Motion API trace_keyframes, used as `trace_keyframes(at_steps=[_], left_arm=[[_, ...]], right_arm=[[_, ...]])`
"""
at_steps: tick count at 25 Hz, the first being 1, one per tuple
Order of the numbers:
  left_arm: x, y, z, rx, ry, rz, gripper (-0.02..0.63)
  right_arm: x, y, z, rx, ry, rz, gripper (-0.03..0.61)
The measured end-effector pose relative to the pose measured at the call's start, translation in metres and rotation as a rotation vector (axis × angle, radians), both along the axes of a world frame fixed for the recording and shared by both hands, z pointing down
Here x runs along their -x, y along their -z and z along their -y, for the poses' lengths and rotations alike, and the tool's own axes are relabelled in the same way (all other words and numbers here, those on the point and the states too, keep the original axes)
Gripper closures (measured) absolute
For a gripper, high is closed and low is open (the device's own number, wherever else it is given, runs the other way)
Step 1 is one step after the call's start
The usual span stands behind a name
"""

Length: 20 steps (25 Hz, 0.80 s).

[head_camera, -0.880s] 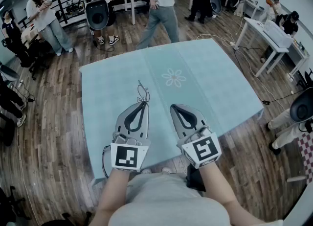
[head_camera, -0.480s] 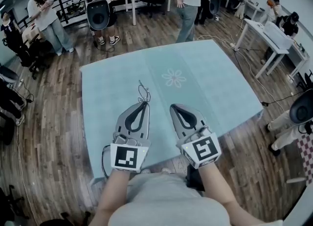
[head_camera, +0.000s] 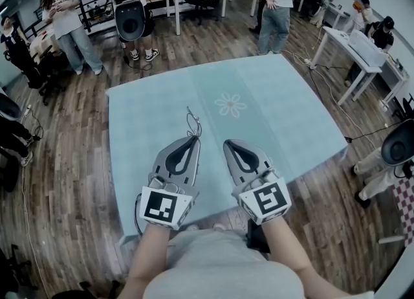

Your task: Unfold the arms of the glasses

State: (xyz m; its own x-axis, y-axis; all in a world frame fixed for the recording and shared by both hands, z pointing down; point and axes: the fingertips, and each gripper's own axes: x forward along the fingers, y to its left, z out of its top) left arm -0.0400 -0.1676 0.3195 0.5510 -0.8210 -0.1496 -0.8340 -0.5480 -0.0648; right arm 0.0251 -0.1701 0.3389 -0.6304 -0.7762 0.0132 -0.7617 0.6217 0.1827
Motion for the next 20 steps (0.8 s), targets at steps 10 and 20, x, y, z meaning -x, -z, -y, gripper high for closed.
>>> trace_keyframes(at_steps=[10,20], left_arm=[[0.001,-0.002,-0.003,0.083,-0.124,-0.09,0.601],[0.002,-0.006,0.003,0.282,-0.315,-0.277,0.601]], right_arm=[[0.007,-0.002,-0.001,0.006,0.012,-0.001,0.571],[0.013,-0.005,0.003,0.016,0.021,-0.002,0.571]])
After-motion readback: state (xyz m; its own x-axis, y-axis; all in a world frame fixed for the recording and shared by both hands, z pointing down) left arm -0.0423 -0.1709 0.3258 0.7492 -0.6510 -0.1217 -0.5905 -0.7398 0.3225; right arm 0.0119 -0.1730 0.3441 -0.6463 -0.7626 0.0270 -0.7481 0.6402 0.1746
